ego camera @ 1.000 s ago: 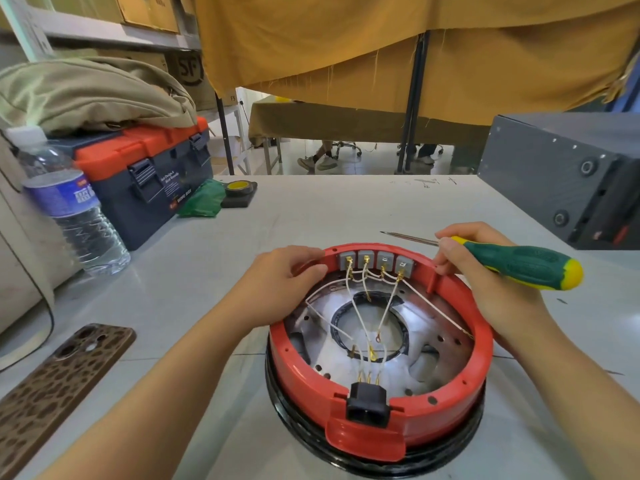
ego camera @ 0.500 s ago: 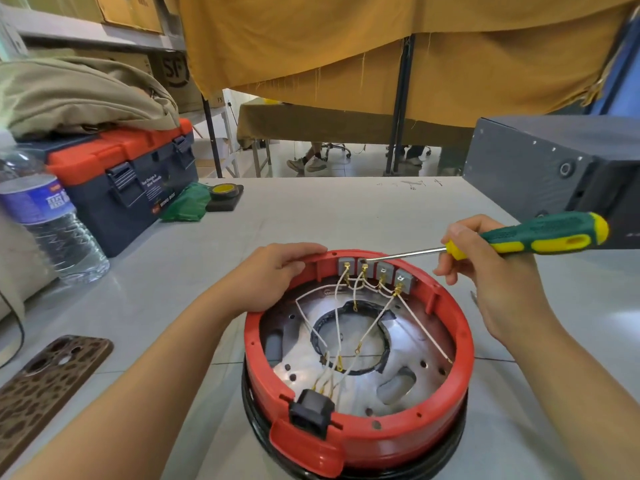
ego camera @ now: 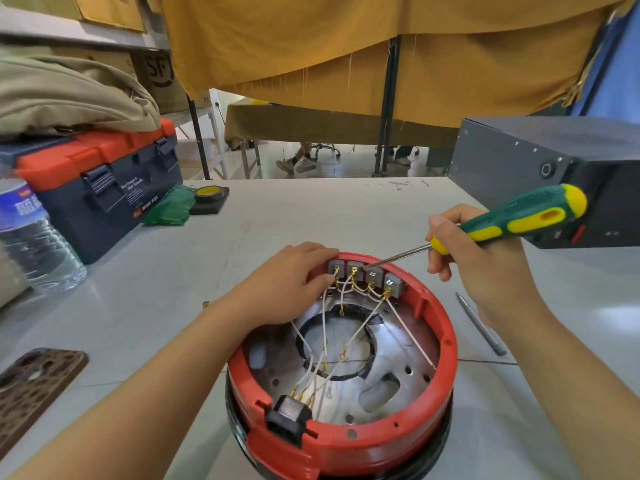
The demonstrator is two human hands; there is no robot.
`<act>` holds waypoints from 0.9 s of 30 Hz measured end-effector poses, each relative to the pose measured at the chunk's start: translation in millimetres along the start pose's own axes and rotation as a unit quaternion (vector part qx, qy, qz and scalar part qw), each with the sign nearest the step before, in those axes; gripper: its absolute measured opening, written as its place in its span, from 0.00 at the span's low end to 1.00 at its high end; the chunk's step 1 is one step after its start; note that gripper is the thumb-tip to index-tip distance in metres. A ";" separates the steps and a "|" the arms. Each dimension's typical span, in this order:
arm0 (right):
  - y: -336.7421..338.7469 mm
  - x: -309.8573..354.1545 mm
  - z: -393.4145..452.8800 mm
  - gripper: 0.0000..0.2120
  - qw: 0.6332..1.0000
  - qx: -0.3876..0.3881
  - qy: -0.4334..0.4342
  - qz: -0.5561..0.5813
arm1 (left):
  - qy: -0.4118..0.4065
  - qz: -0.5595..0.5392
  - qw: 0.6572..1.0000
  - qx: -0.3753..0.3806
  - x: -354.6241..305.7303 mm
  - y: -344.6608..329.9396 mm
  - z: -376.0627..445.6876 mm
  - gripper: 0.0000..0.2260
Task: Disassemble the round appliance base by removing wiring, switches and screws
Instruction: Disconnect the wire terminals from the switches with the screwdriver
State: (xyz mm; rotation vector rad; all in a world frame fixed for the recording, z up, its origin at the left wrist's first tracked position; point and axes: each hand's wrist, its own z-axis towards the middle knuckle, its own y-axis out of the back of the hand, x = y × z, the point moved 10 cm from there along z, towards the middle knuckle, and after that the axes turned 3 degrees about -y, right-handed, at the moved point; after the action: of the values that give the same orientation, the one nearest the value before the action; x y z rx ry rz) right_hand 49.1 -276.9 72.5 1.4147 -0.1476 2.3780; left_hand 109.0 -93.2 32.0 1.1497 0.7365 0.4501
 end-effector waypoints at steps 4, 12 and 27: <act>-0.8 0.3 3.1 0.12 1.000 0.005 0.001 -0.009 | -0.002 -0.008 1.000 0.004 1.0 -1.2 1.1 0.21; 5.0 2.2 6.8 0.12 1.000 -0.010 0.007 0.009 | -0.022 -0.020 0.999 -0.019 -1.3 1.1 3.3 0.20; -4.3 11.4 9.6 0.13 0.999 0.014 0.033 -0.010 | 0.002 -0.062 0.998 -0.024 1.3 0.9 0.9 0.08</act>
State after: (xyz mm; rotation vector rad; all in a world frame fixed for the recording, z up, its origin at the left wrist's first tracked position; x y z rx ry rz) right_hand 53.7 -272.6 86.7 1.3417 -0.0819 2.4159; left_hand 110.5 -92.6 32.7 1.0515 0.7908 0.3638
